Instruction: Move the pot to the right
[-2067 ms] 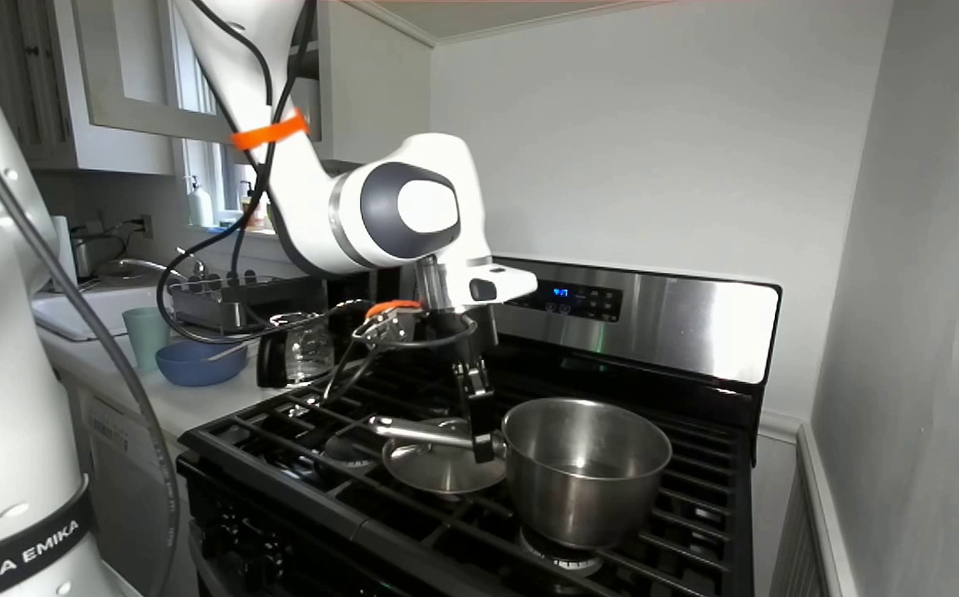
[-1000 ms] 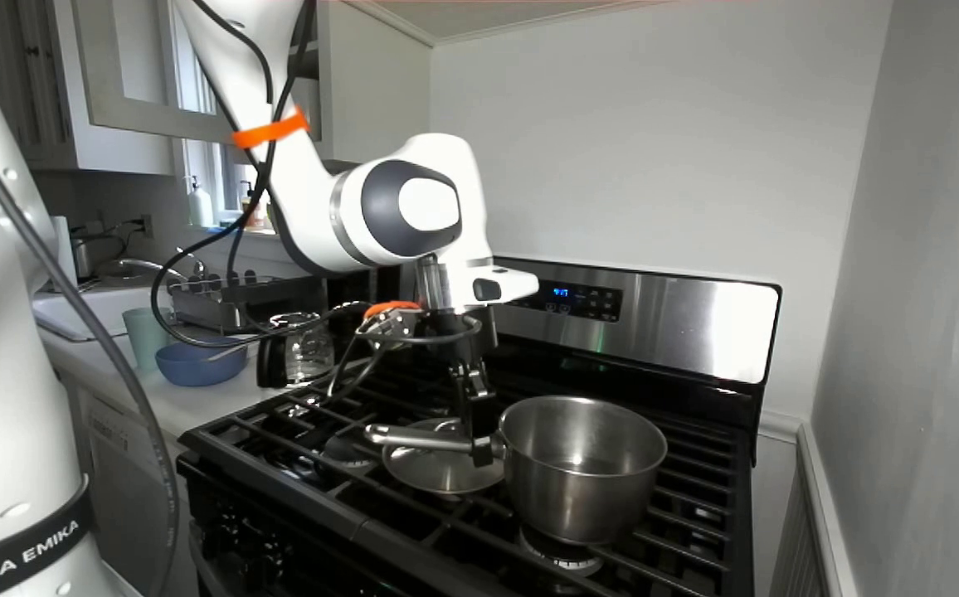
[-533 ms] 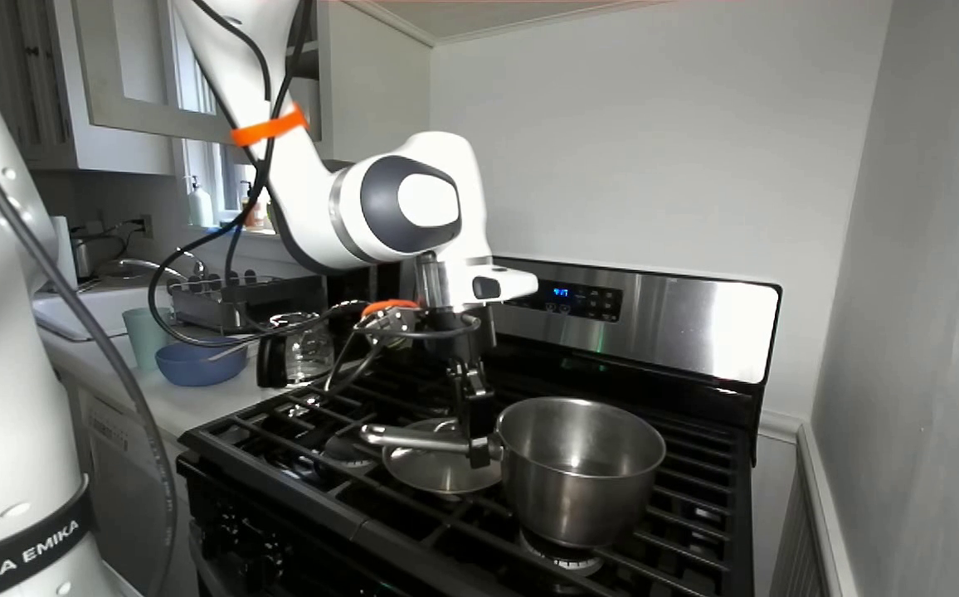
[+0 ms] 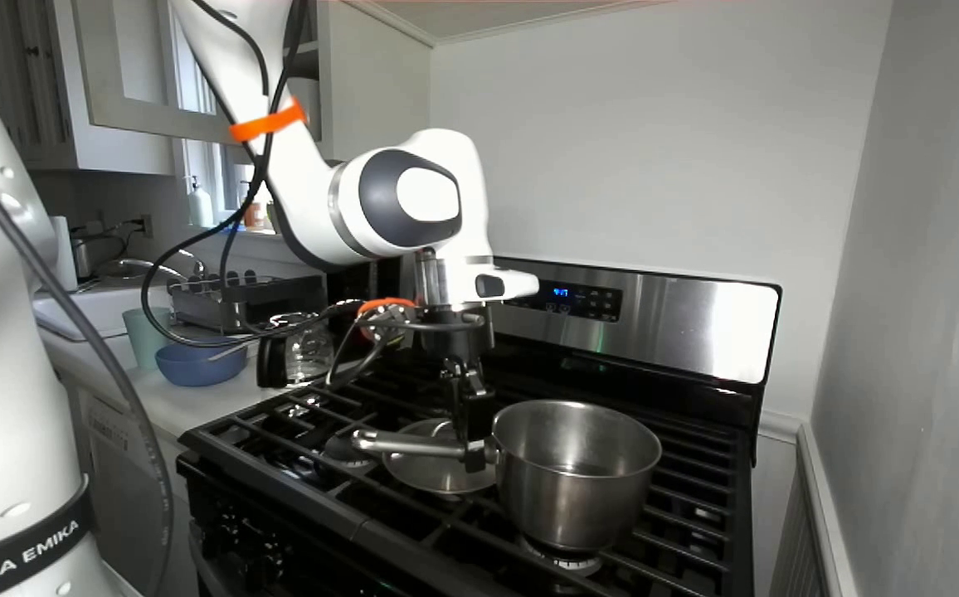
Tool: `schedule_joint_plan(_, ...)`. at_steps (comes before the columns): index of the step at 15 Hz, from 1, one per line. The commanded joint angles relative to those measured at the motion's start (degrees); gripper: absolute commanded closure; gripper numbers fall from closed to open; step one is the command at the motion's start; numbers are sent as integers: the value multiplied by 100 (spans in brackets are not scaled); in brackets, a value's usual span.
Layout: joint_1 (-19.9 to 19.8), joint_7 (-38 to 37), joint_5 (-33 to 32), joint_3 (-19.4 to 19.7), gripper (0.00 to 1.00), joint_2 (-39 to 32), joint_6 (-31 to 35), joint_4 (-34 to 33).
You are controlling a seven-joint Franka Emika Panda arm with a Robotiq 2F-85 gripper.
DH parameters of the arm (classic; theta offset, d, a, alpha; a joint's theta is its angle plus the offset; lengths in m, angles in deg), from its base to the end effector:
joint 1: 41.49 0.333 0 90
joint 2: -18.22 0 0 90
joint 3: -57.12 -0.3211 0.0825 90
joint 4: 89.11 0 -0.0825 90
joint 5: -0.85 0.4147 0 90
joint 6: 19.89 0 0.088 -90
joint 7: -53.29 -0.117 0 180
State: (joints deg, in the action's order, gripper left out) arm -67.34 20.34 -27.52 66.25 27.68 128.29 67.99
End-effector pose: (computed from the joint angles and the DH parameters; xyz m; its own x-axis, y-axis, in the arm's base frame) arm 0.3396 -0.2260 0.2395 0.7272 -0.6799 0.0947 -0.6819 -0.6996 0.2133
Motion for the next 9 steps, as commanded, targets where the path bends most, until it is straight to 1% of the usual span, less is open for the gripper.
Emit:
schedule_joint_plan(1,156,434,202,151,93,124,-99,-2)
schedule_joint_plan(9,215,1038,403,246,93,135,-238,-1)
